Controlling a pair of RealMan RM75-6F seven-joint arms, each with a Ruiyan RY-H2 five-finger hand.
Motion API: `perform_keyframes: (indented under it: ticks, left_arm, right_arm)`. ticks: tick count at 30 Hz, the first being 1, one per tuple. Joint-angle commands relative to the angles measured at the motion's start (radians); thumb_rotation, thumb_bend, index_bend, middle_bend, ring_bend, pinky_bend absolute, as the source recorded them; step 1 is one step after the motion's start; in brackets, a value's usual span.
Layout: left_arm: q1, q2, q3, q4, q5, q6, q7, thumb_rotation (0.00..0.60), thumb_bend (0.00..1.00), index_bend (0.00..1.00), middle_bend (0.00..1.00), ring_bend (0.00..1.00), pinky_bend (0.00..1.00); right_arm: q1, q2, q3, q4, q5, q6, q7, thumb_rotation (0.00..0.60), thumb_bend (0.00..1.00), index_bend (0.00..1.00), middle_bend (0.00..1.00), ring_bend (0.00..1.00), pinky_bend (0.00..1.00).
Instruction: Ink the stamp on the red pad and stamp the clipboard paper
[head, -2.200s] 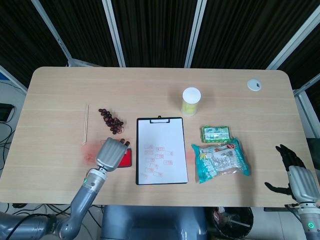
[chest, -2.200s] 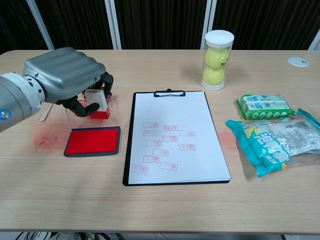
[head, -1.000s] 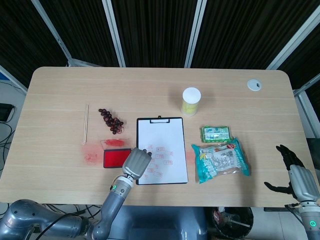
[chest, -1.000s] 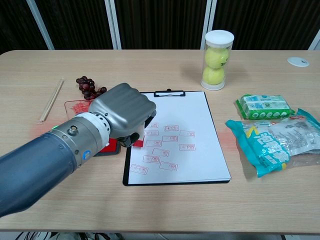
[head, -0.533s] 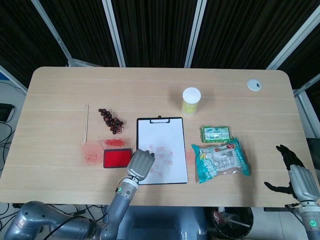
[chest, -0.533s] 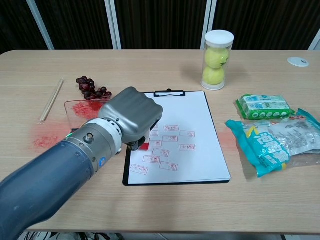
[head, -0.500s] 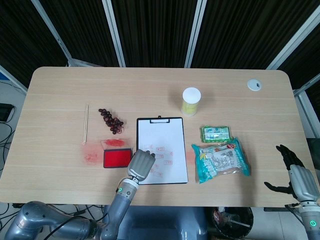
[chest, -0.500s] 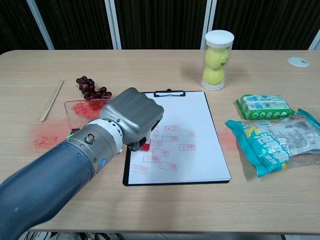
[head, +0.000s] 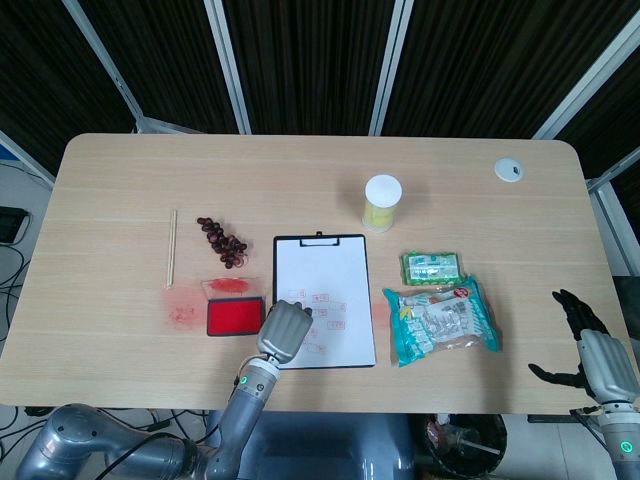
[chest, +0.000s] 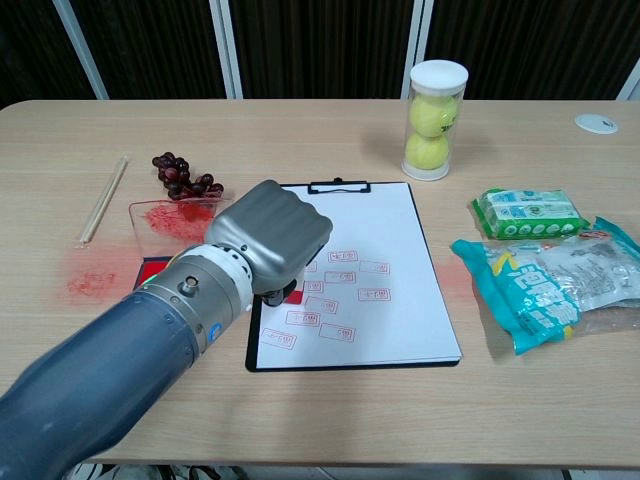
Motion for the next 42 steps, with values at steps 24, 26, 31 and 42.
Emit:
perform_keyframes:
  ticks: [24, 26, 31, 42]
  left_arm:
    - [0.014, -0.018, 0.017, 0.041, 0.012, -0.006, -0.009, 0.600, 0.49, 0.77, 0.84, 1.00, 1.00]
    - [0.016, -0.019, 0.019, 0.045, 0.012, -0.007, -0.011, 0.600, 0.49, 0.77, 0.84, 1.00, 1.00]
    - [0.019, -0.025, 0.025, 0.055, 0.014, -0.014, -0.017, 0.600, 0.49, 0.77, 0.84, 1.00, 1.00]
    - [0.026, -0.032, 0.028, 0.063, 0.023, -0.023, -0.023, 0.600, 0.49, 0.79, 0.86, 1.00, 1.00]
  right_arm:
    - [-0.001, 0.002, 0.000, 0.000, -0.001, 0.001, 0.005, 0.600, 0.17, 0.00, 0.00, 0.00, 0.13]
    - [-0.001, 0.002, 0.000, 0.000, -0.001, 0.001, 0.005, 0.600, 0.17, 0.00, 0.00, 0.00, 0.13]
    - [0.000, 0.002, 0.000, 0.001, 0.000, 0.000, 0.005, 0.600, 0.17, 0.00, 0.00, 0.00, 0.13]
    - [-0.001, 0.002, 0.000, 0.000, -0.001, 0.001, 0.004, 0.600, 0.17, 0.00, 0.00, 0.00, 0.13]
